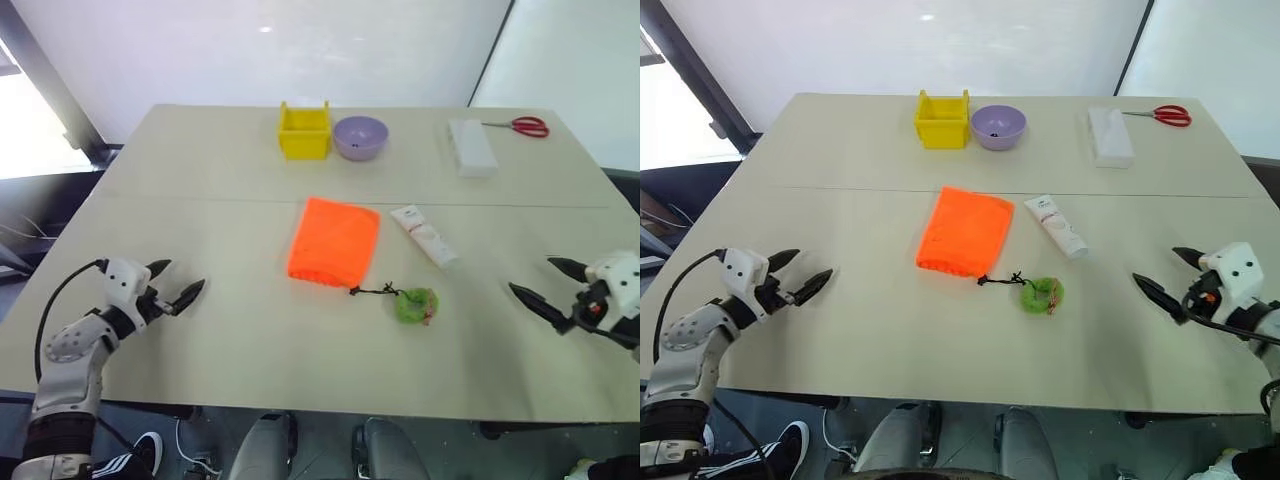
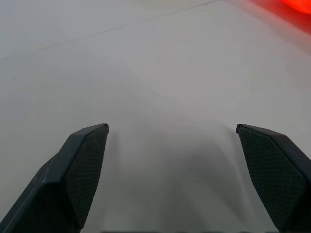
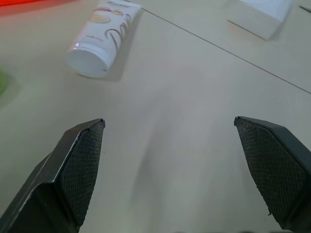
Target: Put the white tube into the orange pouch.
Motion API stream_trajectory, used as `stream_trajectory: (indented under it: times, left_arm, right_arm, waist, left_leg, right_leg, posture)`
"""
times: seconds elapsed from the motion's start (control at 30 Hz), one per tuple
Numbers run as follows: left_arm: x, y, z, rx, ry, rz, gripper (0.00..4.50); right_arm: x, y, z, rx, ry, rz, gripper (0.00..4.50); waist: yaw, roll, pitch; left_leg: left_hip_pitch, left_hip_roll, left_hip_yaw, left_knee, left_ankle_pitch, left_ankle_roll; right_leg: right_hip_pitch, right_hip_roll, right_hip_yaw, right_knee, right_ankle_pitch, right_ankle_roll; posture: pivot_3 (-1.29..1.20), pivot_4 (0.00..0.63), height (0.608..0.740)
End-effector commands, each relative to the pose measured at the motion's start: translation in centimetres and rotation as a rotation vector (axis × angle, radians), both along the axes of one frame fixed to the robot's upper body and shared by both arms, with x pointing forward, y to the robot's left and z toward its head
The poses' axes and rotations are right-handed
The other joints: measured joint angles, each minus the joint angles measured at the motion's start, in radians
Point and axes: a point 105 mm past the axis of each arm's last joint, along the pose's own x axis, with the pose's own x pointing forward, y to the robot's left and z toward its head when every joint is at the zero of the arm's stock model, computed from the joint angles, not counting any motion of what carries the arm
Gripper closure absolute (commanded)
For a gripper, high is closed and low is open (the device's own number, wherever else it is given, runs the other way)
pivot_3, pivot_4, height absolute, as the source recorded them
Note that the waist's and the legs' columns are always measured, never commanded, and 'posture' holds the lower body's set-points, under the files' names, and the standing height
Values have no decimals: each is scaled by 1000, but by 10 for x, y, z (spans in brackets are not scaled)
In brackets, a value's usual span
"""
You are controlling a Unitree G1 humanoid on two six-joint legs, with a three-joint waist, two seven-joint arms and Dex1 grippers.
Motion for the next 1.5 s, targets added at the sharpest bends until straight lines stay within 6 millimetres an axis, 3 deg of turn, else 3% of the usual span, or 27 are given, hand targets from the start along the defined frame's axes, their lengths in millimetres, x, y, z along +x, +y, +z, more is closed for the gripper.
stream_trajectory:
  times: [0.03,0.23,0.83,1.03,1.1,1.23,1.37,1.5]
  left_arm:
    - [-1,5,10,25,-37,-1,0]
    - [2,5,22,78,-92,-9,0]
    - [2,0,33,50,-132,-37,0]
    - [-1,-12,34,88,-148,-121,0]
    - [2,-30,40,108,-166,-189,0]
    - [8,-109,62,228,-285,-475,0]
    - [18,-174,58,443,-439,-699,0]
    - [24,-191,56,534,-506,-782,0]
  right_arm:
    - [4,1,16,-15,-64,10,35]
    - [11,16,17,-16,-95,39,35]
    - [9,22,11,17,-77,83,35]
    - [4,25,8,40,-64,102,35]
    - [3,36,7,41,-51,147,35]
    - [1,91,18,86,-60,336,35]
    - [7,132,11,74,-92,426,35]
    - [3,148,16,84,-98,473,35]
  waist:
    - [-1,0,0]
    - [0,0,0]
    - [0,0,0]
    - [0,0,0]
    - [1,0,0]
    - [7,0,0]
    - [-3,1,0]
    - [0,0,0]
  left_leg:
    - [0,0,0,0,0,0]
    - [0,0,1,-1,0,0]
    - [0,0,3,-1,0,0]
    - [0,0,3,-1,0,0]
    - [0,0,3,-1,0,0]
    - [-1,0,2,0,0,0]
    - [-1,0,3,1,0,0]
    - [-1,0,9,0,0,1]
  right_leg:
    - [0,0,0,0,0,0]
    - [-2,0,1,1,0,0]
    - [-2,0,2,0,0,0]
    - [-2,0,2,0,0,0]
    - [-2,0,3,0,0,0]
    - [-2,0,2,0,0,0]
    - [-1,0,3,0,1,1]
    - [-5,2,7,1,3,5]
  posture:
    - [0,150,740]
    - [0,150,740]
    - [0,150,740]
    - [0,150,740]
    - [0,150,740]
    - [0,150,740]
    - [0,150,740]
    - [0,150,740]
